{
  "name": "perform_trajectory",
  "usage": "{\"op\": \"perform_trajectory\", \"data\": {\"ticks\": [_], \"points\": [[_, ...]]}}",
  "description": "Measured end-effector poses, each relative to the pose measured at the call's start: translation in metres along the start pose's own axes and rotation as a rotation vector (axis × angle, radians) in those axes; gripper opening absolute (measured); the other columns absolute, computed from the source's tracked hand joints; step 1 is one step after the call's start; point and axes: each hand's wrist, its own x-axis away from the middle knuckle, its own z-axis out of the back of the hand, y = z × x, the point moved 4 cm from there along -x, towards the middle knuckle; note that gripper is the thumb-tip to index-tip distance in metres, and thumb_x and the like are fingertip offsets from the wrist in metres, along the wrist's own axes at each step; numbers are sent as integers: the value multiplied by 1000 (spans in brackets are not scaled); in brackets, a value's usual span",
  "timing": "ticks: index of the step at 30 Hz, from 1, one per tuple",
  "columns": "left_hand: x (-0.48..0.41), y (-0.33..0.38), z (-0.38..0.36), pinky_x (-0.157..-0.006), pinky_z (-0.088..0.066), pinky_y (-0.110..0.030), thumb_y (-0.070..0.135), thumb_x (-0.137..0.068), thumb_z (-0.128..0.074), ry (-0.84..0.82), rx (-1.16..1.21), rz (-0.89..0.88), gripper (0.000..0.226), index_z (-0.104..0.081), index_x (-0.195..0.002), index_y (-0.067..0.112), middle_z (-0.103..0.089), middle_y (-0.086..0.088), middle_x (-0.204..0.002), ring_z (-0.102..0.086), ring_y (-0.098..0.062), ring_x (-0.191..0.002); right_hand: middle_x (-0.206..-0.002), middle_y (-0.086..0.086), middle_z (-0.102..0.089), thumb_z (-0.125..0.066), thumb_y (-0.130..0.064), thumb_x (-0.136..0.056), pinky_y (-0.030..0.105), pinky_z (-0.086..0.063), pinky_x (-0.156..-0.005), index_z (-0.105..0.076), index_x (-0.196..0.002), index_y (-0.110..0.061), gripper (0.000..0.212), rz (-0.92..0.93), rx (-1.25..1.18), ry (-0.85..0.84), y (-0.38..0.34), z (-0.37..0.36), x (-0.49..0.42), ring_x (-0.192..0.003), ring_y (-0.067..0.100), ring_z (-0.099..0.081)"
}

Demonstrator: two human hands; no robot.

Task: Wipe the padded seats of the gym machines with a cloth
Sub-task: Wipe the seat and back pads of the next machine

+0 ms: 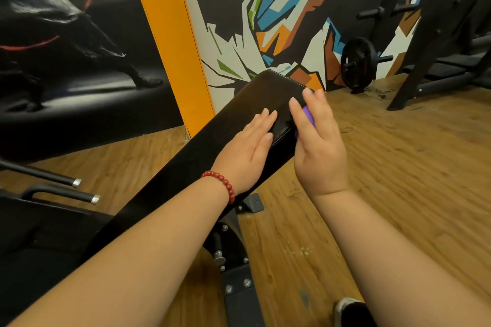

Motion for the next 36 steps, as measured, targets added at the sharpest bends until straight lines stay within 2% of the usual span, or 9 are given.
{"op": "perform_trajectory", "data": {"ticks": [4, 7, 10, 14, 19, 22, 27, 31, 36], "points": [[-1, 0, -3, -109, -3, -16, 32, -106, -19, 15, -16, 6, 47, -16, -153, 30, -12, 13, -160, -4, 2, -145, -157, 11, -27, -45, -8, -99, 17, -4, -118, -39, -147, -12, 48, -142, -22, -26, 7, 1, -5, -148, 25, -11], [0, 0, -3, -110, -4, -19, 32, -106, -20, 13, -16, 12, 47, -16, -153, 30, -11, 13, -161, -4, 2, -145, -156, 13, -28, -48, -23, -100, 21, -4, -119, -43, -144, -15, 46, -121, -23, -31, -2, -8, 8, -147, 28, -12], [1, 2, -3, -110, -5, -18, 32, -106, -20, 15, -32, 10, 48, -15, -153, 29, -11, 13, -161, -3, 2, -145, -154, 15, -31, -45, -20, -99, 20, -4, -120, -45, -143, -12, 44, -137, -14, -12, -8, -10, 17, -146, 29, -15], [4, 4, -2, -110, -4, -18, 32, -106, -22, 15, -65, 5, 49, -14, -154, 27, -9, 12, -161, -2, 0, -146, -159, 13, -18, -39, -18, -101, 18, 1, -117, -34, -149, -16, 48, -194, -2, -43, -6, -10, 9, -148, 27, -5], [3, 3, -4, -112, -5, -22, 32, -106, -23, 20, -81, 7, 50, -13, -154, 27, -8, 11, -161, -2, -1, -146, -160, 12, -15, -41, -8, -100, 28, -9, -117, -34, -149, -16, 50, -267, -71, 8, 0, -13, 1, -147, 19, -1], [4, 1, -5, -112, -5, -22, 32, -106, -23, 26, -72, -1, 50, -14, -154, 27, -10, 12, -161, -2, -1, -146, -160, 16, -9, -34, -14, -100, 18, 0, -118, -21, -152, -17, 54, -248, -66, -29, -6, -24, 32, -147, 17, 6], [4, 2, -5, -109, -4, -17, 31, -106, -23, 26, -85, 0, 49, -13, -154, 27, -9, 12, -161, -2, 1, -146, -159, 5, 11, -25, -27, -102, 15, 12, -114, -2, -153, -22, 57, -340, -82, -42, -8, -29, 30, -145, 17, 17], [5, 1, -5, -111, -4, -19, 30, -106, -23, 22, -80, 1, 49, -12, -154, 28, -8, 13, -161, -2, 0, -146, -162, 11, 1, -26, -26, -102, 21, 6, -115, -11, -154, -17, 54, -390, -88, 25, -2, -22, 4, -147, 23, 12], [5, 1, -5, -110, -3, -18, 30, -106, -23, 14, -68, -6, 49, -12, -154, 28, -8, 13, -161, -1, 1, -146, -161, 16, -1, -26, -25, -103, 15, 9, -115, -13, -154, -17, 54, -392, -107, 61, -13, -33, 24, -146, 20, 11]]}}
